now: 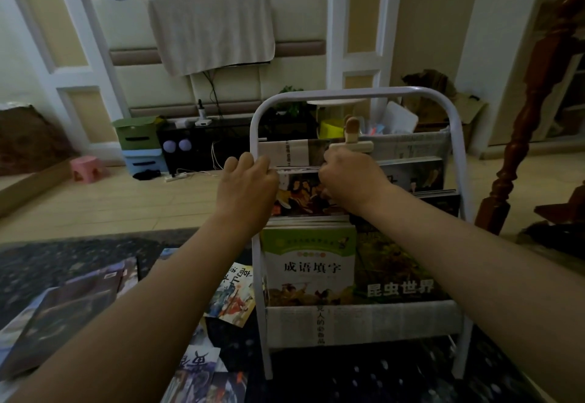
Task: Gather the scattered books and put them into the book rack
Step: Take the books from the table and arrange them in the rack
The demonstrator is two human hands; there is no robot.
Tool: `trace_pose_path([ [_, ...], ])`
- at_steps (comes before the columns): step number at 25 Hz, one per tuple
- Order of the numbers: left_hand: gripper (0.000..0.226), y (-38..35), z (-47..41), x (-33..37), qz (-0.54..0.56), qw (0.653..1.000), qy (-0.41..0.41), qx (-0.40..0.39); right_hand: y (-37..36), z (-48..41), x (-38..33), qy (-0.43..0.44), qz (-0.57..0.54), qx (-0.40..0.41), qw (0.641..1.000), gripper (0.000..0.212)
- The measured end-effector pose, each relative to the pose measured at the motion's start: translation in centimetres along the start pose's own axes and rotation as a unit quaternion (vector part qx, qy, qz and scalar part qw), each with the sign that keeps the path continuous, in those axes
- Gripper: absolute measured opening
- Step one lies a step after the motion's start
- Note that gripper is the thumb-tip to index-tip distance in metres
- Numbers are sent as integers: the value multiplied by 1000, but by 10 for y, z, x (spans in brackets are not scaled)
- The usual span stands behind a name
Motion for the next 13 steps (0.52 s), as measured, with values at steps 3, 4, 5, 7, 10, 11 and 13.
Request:
trace_pose_path([
  [3, 20, 1, 0, 2, 24, 1000, -2, -4, 1, 0, -2, 4, 4, -9, 1000, 24],
  [4, 22, 2, 0, 3, 30, 999, -3, -11, 2, 0, -2, 7, 1, -13, 1000, 24],
  [5, 24, 4, 0, 3, 36, 999, -4, -20, 2, 0, -2, 10, -4, -17, 1000, 23],
  [7, 33, 8, 3, 2, 53, 998, -18, -39, 5, 1, -2, 9, -19, -25, 999, 24],
  [10, 57, 14, 14, -6, 163, 982, -76, -62, 12, 7, -5, -13, -43, -58, 997, 31],
  [11, 62, 15, 21, -12, 212, 971, -90, -62, 16, 9, -10, -24, -43, -58, 997, 33],
  [13, 62, 10, 37, -26, 281, 955, -87, -30, 27, 12, -29, -27, -56, -12, 998, 33],
])
Point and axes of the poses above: each hand's wrist, its own z-axis away from the middle knuckle, its own y-axis out of the back of the hand, x = y × z, the point moved 2 cm from there along -z, towards the middle knuckle, and after that the axes turned 11 degrees about -x, right-handed, at the moved point
